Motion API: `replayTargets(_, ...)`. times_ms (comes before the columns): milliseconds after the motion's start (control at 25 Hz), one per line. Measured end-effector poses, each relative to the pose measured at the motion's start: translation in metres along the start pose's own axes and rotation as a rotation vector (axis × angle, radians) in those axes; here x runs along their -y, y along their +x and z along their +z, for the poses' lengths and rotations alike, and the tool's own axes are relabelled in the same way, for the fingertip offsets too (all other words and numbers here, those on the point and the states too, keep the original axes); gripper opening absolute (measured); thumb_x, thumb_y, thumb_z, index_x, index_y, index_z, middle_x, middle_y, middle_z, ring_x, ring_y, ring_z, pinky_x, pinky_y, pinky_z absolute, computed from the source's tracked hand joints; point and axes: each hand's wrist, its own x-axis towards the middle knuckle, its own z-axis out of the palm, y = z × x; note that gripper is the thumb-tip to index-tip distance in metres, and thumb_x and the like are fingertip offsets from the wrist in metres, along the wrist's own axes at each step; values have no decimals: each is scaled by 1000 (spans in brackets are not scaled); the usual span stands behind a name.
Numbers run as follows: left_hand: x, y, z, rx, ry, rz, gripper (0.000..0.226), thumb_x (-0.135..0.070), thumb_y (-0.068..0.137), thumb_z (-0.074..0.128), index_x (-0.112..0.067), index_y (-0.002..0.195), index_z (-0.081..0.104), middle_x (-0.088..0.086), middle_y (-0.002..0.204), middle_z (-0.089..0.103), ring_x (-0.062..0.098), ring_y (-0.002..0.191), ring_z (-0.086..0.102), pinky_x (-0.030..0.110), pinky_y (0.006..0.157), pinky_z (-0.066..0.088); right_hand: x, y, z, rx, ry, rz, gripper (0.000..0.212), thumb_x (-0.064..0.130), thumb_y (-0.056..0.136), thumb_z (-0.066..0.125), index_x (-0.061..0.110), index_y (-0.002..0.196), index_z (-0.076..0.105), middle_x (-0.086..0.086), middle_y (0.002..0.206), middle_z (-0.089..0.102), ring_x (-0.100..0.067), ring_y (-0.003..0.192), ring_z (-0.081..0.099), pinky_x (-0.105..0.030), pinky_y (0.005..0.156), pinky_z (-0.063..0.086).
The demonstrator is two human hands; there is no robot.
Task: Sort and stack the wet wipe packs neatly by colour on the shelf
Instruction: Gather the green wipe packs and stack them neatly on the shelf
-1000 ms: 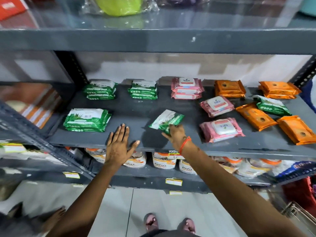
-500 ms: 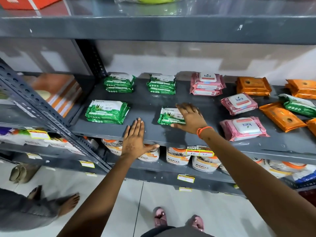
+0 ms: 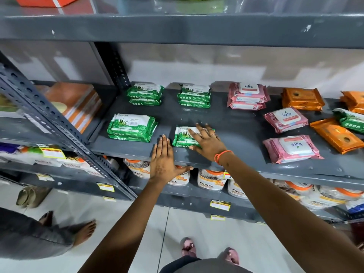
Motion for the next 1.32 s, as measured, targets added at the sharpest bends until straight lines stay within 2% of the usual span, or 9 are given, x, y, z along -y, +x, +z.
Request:
replayTargets(80,0,0,1,2,-11,-4,133,-92,57,31,5,143,2,23,156,0,33,145,1,44,119,7,1,3,1,4,-37,0,69,55,94,34,34,150,2,-4,162,-2,-36,148,-3,-52,121,8)
replayTargets(280,2,2,2,15,-6,5,136,-95,52,11,5,143,3,24,156,0,33,145,2,44,119,7,9,9,1,-14,-74,35,67,57,94,27,33,150,-1,-5,162,-3,-33,148,-4,-54,120,6)
replayTargets(520,1,0,2,-34,-41,16,136,-96,53,14,4,143,-3,24,156,-2,34,145,0,44,118,5,8,4,-8,-12,-100,6,69,57,94,30,29,151,3,-5,162,1,-31,149,0,-55,120,6)
replayTargets(680,-20,-7,-5,-155,-102,-33,129,-92,62,24,4,144,-4,25,156,0,33,145,-2,46,118,7,-12,-15,-21,-68,-60,-52,68,54,95,33,24,151,12,1,161,12,-23,149,7,-52,121,9)
replayTargets(840,-70,-6,-10,-218,-132,29,112,-83,74,27,0,145,5,23,156,8,32,145,4,46,117,8,-52,-40,-40,-134,11,-30,61,46,97,37,23,150,19,5,160,19,-20,149,12,-49,122,12)
replayTargets(1080,-175,-1,-3,-131,-131,217,83,-66,86,31,-5,143,28,15,155,20,28,144,17,48,118,16,-142,-90,-68,-182,-5,23,59,40,96,42,18,148,26,-6,157,25,-28,146,19,-49,121,17)
replayTargets(1200,-222,6,5,-84,-125,184,85,-67,85,26,-5,141,31,16,153,26,27,143,22,44,119,15,-202,-117,-70,-260,1,86,54,35,95,45,12,144,35,-13,151,36,-33,139,31,-46,117,27)
replayTargets(1320,-251,10,11,-61,-117,124,98,-76,79,5,-4,139,34,18,151,32,29,140,27,42,116,21,-269,-152,-62,-307,132,327,43,19,94,49,1,134,48,-23,140,48,-39,128,44,-43,105,39)
